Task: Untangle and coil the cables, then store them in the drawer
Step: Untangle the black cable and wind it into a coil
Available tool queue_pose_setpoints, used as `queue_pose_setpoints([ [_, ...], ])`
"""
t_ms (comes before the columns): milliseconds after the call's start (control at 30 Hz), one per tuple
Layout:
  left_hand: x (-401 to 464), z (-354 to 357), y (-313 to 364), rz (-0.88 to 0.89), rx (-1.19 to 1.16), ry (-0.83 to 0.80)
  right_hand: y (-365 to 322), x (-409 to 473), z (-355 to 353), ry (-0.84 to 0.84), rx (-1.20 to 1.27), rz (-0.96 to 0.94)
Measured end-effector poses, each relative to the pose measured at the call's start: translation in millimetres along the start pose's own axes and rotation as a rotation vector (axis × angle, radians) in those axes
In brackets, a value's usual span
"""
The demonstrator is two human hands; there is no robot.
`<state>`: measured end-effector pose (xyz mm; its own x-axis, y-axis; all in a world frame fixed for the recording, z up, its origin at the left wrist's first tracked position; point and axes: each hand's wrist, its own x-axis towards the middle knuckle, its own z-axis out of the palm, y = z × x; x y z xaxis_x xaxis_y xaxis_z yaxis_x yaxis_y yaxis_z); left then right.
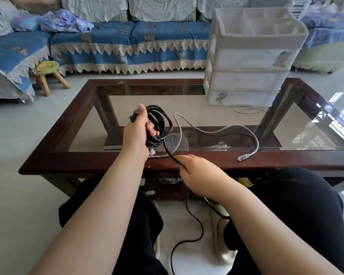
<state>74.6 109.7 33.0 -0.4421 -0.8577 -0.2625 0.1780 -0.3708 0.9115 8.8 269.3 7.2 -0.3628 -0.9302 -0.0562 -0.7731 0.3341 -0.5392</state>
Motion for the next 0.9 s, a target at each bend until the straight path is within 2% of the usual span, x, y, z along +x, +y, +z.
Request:
queue_pose_setpoints([
  [133,-6.1,6.1,-10.1,0.237,0.333,-0.060,-12.4,4.2,-13.4,-0.022,-0.087,-0.017],
  [200,-10.5,9.7,-16.5,0.372,0.515,-0.125,-17.5,6.0,-22.7,-0.055,-0.137,-0.028],
  [267,-15.4,12.8,-20.0,0.433,0.658,-0.209,-23.3,7.4,-30.9,-0.056,-0.146,-0.068],
  [367,-17.8,14.1,-22.2,0.360,0.678,-0.293,-25.2,6.7,-37.2,0.019,-0.041,-0.131],
  [467,-18.0,15.2,-26.3,0.347,0.784,-0.348,-17.6,6.0,-40.3,0.006,0.309,-0.069],
  [533,-19.4,16.4,-30.2,0.337,0.816,-0.419,-10.8,7.9,-40.9,-0.026,0.471,-0.046],
  [633,-18.5,16.2,-31.1,0.332,0.856,-0.434,-2.6,10.7,-38.9,-0.054,0.684,-0.013],
  [800,-23.4,19.5,-32.4,0.318,1.006,-0.560,8.5,15.2,-38.5,-0.013,0.656,0.064],
  [900,-19.6,19.8,-30.1,0.395,1.114,-0.534,8.2,19.2,-37.5,0.003,0.700,0.070],
])
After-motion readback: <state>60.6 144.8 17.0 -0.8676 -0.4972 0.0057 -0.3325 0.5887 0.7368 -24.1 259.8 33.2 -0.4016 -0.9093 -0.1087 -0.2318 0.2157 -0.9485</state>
